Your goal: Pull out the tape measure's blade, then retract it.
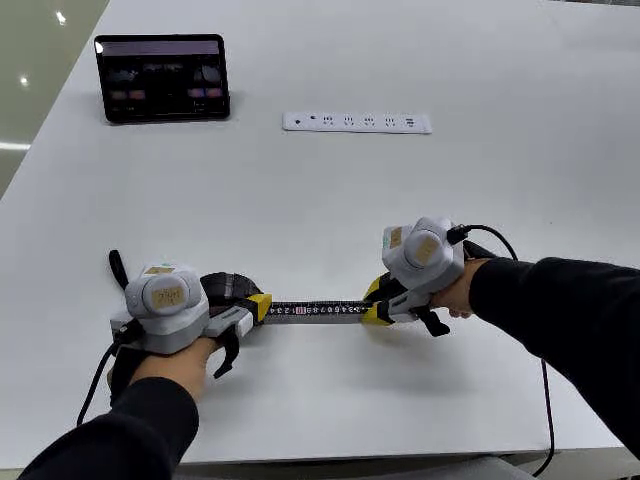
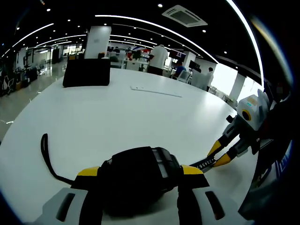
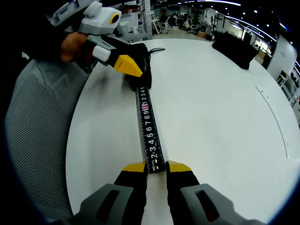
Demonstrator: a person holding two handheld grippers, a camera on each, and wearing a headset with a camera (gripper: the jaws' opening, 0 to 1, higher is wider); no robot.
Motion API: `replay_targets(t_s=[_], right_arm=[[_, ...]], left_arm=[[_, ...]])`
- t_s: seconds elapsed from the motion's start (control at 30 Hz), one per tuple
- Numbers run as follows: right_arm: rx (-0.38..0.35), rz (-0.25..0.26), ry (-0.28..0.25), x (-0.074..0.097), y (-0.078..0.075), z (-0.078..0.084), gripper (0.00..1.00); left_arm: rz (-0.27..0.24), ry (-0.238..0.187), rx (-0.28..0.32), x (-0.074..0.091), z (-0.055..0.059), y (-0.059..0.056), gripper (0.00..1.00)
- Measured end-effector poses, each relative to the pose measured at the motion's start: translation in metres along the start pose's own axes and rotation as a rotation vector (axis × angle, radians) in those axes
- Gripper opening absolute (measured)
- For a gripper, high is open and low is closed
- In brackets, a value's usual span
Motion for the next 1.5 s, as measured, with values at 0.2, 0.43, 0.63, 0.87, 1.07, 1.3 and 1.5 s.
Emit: replay_targets(t_s=[0.2, 0.43, 0.63, 0.87, 1.07, 1.3, 1.5], right_arm=[[-0.003, 0.001, -0.005, 0.0, 0.0, 0.0, 0.11], [-0.008, 0.008, -0.022, -0.004, -0.001, -0.006, 0.12], [-0.007, 0.008, -0.03, -0.007, -0.001, -0.01, 0.12], [-0.023, 0.005, -0.035, -0.008, -0.002, -0.01, 0.12], [-0.016, 0.007, -0.042, -0.011, -0.002, -0.014, 0.12], [-0.025, 0.013, -0.053, -0.013, -0.001, -0.018, 0.12], [-0.02, 0.013, -0.061, -0.016, 0.0, -0.023, 0.12]], left_arm=[[-0.001, -0.001, 0.002, 0.0, 0.0, 0.0, 0.6], [0.001, 0.0, 0.008, 0.001, 0.0, -0.001, 0.59], [0.002, 0.003, 0.007, 0.0, 0.0, 0.0, 0.59], [0.003, 0.004, 0.005, 0.0, 0.0, 0.0, 0.59], [0.005, 0.005, 0.009, 0.0, 0.0, 0.001, 0.59], [0.007, 0.008, 0.009, 0.0, -0.001, 0.001, 0.59], [0.008, 0.008, 0.009, 0.0, -0.001, 0.001, 0.59]])
Point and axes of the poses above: the centre of the closed fingertips' face, and the gripper's own axes: x roughly backward along the fingers, y roughly to its left, z roughly out of its underside, the point moved 8 cm from there along x, roughly backward along the fingers, and after that the axes turned 11 degrees about x, right-handed, at the moved point
